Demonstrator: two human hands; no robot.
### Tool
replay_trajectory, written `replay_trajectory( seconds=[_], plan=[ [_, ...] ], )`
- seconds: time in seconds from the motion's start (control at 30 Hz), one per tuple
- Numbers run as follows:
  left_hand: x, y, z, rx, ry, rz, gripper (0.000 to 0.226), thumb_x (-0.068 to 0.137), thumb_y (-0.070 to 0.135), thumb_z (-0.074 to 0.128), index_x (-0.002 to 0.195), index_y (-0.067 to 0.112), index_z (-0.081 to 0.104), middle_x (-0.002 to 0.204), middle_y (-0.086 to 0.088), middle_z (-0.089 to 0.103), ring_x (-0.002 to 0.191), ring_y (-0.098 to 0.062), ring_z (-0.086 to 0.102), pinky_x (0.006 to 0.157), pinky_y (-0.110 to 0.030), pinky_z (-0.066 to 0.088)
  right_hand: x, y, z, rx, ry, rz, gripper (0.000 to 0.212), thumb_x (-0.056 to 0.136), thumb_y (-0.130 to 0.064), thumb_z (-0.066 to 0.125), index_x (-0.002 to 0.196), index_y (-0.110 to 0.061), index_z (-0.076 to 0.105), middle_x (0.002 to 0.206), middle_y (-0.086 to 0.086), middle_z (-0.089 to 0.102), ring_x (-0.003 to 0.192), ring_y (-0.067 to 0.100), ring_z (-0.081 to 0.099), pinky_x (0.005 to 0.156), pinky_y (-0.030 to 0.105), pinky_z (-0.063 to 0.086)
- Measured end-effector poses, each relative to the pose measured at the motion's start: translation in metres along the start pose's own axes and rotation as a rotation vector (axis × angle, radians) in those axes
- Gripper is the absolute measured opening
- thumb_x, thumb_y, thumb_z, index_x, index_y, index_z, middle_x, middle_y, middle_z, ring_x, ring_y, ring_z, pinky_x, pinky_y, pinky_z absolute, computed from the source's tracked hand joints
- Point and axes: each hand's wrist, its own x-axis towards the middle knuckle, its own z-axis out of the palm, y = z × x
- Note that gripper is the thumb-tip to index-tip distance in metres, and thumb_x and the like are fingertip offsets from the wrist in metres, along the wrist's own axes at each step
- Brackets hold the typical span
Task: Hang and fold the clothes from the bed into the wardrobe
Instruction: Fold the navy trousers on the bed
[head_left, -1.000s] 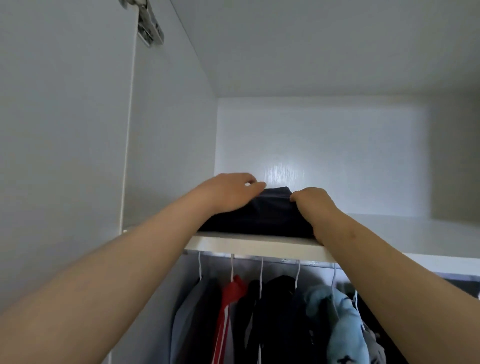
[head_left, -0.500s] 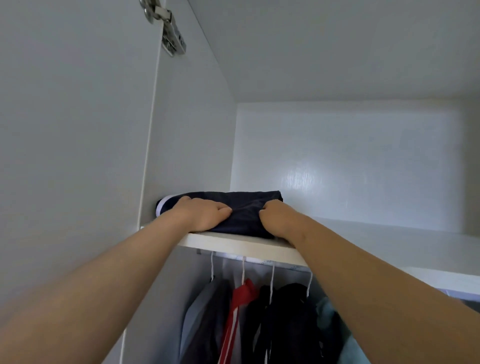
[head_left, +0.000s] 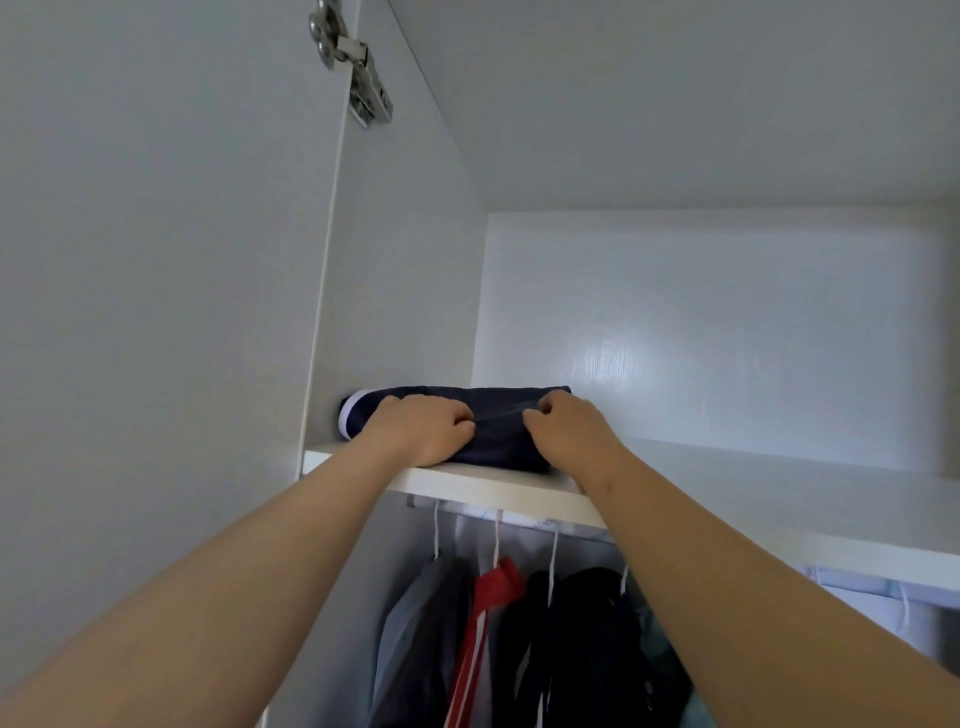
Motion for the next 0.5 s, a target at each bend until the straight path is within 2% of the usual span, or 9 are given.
replay_trajectory(
  seconds=[0.07, 0.17, 0.23, 0.33, 0.4, 0.5],
  plan=[
    [-0.014, 0.008, -0.002, -0.127, 0.066, -0.032, 0.03, 0.093, 0.03, 0.038, 0.117, 0.032, 0.056, 0.122, 0.007, 0.059, 0.111, -0.019, 0.051, 0.093, -0.036, 0.037, -0.014, -0.001, -0.01, 0.17, 0.127, -0.06, 0.022, 0.093, -0.026, 0.043, 0.108, -0.017, 0.055, 0.109, 0.002, 0.056, 0.097, 0.02, 0.053, 0.08, 0.031, 0.044],
    [-0.045, 0.018, -0.001, -0.434, 0.205, -0.051, 0.021, 0.09, 0.026, 0.048, 0.105, 0.03, 0.062, 0.105, 0.014, 0.063, 0.101, -0.012, 0.056, 0.092, -0.033, 0.043, -0.043, 0.0, -0.03, 0.523, 0.253, -0.097, 0.012, 0.092, -0.02, 0.047, 0.093, -0.02, 0.059, 0.085, -0.011, 0.058, 0.078, 0.007, 0.053, 0.06, 0.018, 0.038],
    [-0.072, 0.033, 0.004, -0.636, 0.34, -0.042, 0.019, 0.089, 0.024, 0.051, 0.102, 0.028, 0.064, 0.095, 0.017, 0.063, 0.091, -0.009, 0.057, 0.084, -0.028, 0.046, -0.069, 0.003, -0.038, 0.656, 0.322, -0.128, 0.012, 0.091, -0.018, 0.051, 0.087, -0.023, 0.061, 0.081, -0.014, 0.059, 0.074, -0.001, 0.053, 0.06, 0.014, 0.037],
    [-0.118, 0.065, 0.024, -0.756, 0.544, 0.03, 0.016, 0.088, 0.017, 0.055, 0.095, 0.026, 0.066, 0.09, 0.02, 0.061, 0.089, -0.008, 0.056, 0.083, -0.023, 0.042, -0.119, 0.013, -0.038, 0.876, 0.333, -0.156, 0.021, 0.086, -0.014, 0.056, 0.072, -0.029, 0.062, 0.075, -0.013, 0.065, 0.071, 0.0, 0.058, 0.062, 0.013, 0.043],
    [-0.137, 0.083, 0.038, -0.878, 0.548, 0.051, 0.018, 0.088, 0.013, 0.057, 0.088, 0.03, 0.063, 0.09, 0.021, 0.06, 0.09, -0.007, 0.055, 0.083, -0.02, 0.041, -0.143, 0.023, -0.03, 0.977, 0.295, -0.149, 0.025, 0.085, -0.011, 0.058, 0.068, -0.029, 0.062, 0.071, -0.012, 0.066, 0.066, -0.002, 0.059, 0.062, 0.01, 0.046],
    [-0.17, 0.1, 0.066, -1.111, 0.468, -0.059, 0.028, 0.087, 0.008, 0.057, 0.08, 0.035, 0.062, 0.081, 0.015, 0.066, 0.081, -0.005, 0.062, 0.082, -0.022, 0.048, -0.18, 0.047, -0.006, 1.001, 0.231, -0.017, 0.023, 0.086, -0.007, 0.056, 0.072, -0.025, 0.061, 0.073, -0.007, 0.065, 0.059, -0.003, 0.058, 0.056, 0.008, 0.044]
  ],
)
